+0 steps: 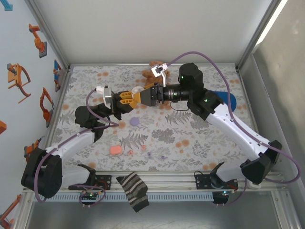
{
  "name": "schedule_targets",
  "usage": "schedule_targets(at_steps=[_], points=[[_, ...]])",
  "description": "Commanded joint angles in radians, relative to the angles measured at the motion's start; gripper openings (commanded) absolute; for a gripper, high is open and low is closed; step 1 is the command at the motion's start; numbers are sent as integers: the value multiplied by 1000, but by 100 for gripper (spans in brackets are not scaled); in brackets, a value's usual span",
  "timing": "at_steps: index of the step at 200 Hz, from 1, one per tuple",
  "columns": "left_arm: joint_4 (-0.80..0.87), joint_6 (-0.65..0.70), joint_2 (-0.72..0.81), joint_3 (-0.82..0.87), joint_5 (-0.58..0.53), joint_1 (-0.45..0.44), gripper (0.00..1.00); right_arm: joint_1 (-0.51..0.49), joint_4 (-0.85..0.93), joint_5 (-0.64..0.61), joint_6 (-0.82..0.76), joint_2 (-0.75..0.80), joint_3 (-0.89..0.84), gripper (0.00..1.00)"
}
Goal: Insert wireless bluetooth earbuds into charging case
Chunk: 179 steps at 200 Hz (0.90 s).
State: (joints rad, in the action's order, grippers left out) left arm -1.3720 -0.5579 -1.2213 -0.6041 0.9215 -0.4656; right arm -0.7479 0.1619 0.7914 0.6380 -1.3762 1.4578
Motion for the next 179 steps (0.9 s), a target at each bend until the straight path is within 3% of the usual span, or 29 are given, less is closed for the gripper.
schedule_targets(at_steps=[1, 179], points=[[-27, -1, -10, -17, 15, -6, 10, -10, -9, -6, -33, 18, 45, 91], [-28, -1, -31, -16, 10, -16, 9, -10, 34, -50, -94, 82, 12, 91]])
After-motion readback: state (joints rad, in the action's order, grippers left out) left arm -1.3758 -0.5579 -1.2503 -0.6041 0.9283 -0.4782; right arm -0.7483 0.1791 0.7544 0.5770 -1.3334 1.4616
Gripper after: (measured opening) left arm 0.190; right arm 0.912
